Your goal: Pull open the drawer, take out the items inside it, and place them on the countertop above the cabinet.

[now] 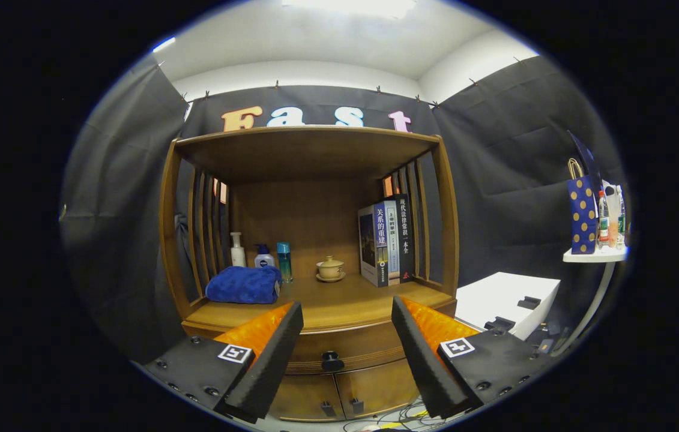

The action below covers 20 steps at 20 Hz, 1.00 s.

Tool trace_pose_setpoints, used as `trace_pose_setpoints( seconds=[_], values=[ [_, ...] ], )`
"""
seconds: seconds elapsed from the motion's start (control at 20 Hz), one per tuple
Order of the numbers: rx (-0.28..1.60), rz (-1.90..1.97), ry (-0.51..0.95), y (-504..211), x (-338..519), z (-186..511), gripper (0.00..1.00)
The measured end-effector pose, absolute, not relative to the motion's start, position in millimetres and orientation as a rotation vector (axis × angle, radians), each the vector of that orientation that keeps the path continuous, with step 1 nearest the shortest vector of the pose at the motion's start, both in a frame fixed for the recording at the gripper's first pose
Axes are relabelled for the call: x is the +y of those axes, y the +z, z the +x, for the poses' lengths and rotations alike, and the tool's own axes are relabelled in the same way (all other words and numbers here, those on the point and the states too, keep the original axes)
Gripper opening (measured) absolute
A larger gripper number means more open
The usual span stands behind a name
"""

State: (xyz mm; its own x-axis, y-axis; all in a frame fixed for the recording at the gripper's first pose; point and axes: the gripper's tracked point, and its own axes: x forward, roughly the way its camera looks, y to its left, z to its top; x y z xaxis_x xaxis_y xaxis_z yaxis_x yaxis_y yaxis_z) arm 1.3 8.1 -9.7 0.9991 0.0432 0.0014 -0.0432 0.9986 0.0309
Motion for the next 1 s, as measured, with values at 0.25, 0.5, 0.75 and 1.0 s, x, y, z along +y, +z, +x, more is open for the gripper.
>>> trace_pose_setpoints(
  seconds=[0.25, 0.5, 0.75, 1.0],
  values=[
    [0.036, 0.068, 0.078, -62, 10, 30, 0.98],
    [0.111, 0.027, 0.097, -121, 11, 60, 0.98],
    [0.181, -0.055, 0.131, -175, 19, 87, 0.99],
    [0.234, -0.071, 0.174, -205, 36, 103, 0.94]
  ],
)
